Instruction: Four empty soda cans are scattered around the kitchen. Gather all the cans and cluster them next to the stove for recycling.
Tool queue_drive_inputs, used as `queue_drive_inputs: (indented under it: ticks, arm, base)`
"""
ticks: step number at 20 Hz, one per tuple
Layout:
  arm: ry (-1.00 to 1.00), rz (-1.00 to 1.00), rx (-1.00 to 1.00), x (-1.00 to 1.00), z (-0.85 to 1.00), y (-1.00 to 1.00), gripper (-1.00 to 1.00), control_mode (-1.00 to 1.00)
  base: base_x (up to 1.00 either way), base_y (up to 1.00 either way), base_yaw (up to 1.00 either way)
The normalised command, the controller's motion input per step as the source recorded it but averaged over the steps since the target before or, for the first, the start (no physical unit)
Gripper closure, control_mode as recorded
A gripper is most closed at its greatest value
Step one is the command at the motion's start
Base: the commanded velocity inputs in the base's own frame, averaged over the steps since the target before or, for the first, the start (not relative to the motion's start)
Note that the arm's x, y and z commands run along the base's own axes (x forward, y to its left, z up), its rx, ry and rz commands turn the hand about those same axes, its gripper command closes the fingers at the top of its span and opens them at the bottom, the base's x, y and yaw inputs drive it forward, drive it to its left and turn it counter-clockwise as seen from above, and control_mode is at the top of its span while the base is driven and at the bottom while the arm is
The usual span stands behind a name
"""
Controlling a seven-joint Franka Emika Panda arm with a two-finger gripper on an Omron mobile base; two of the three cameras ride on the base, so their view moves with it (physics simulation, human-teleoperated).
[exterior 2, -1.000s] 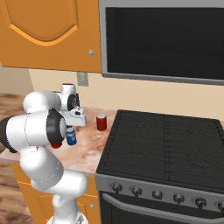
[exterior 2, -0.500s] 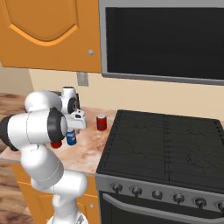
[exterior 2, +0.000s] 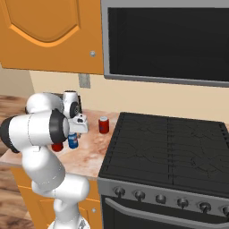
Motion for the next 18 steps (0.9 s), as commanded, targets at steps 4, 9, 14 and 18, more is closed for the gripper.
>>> queue_drive_inputs:
  ticks: [4, 9, 14, 18]
  arm:
    - [0.00, 0.00, 0.00, 0.00, 0.00, 0.00, 1.00, -1.00]
    - [0.00, 0.00, 0.00, 0.00, 0.05, 0.00, 1.00, -1.00]
    - [0.00, 0.00, 0.00, 0.00, 0.19, -0.14, 1.00, -1.00]
    - [-0.01, 0.00, 0.00, 0.00, 0.05, -0.28, 1.00, -1.00]
  base:
    - [0.00, 0.00, 0.00]
    - [0.00, 0.00, 0.00]
    - [0.00, 0.00, 0.00]
    - [0.00, 0.00, 0.00]
